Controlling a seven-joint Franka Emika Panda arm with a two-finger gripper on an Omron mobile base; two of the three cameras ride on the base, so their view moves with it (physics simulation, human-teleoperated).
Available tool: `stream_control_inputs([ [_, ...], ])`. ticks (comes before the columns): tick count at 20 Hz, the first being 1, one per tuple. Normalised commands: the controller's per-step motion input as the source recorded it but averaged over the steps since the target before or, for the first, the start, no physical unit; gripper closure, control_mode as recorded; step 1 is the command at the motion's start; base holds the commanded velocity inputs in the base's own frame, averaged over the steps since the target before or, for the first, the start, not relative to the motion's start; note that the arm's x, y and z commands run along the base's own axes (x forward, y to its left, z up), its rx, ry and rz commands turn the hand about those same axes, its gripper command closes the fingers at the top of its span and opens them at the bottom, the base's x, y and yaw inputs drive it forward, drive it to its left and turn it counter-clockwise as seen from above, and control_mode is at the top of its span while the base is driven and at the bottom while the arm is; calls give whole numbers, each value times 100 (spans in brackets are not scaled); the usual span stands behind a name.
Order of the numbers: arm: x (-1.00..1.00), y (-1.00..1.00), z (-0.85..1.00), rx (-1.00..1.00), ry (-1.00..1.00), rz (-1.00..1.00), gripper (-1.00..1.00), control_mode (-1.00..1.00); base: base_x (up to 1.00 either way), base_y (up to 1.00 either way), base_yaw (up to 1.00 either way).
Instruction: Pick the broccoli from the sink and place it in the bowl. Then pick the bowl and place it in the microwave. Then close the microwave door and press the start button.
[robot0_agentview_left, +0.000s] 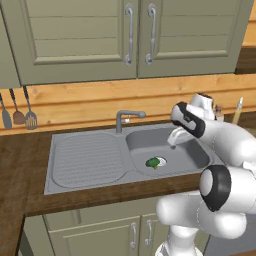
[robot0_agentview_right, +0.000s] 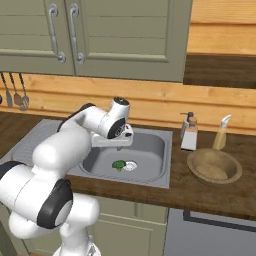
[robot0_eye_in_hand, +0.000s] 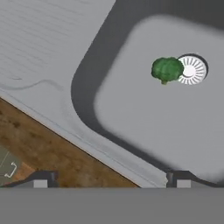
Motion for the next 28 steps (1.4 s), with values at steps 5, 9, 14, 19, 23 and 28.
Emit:
stream_control_inputs([
  [5,3,-5,-44,2,-10,44,-100,-100,0,0,0],
  [9,9,-14,-45,8,-10,47,-100,-100,0,0,0],
  [14,28,-22,-19,16,-9,43,-100,-100,0,0,0],
  [19,16,-7,-22,22,-18,48,-100,-100,0,0,0],
  [23,25,7,-15,17,-23,39,-100,-100,0,0,0],
  [28,20,11,-16,7,-22,25,-100,-100,0,0,0],
])
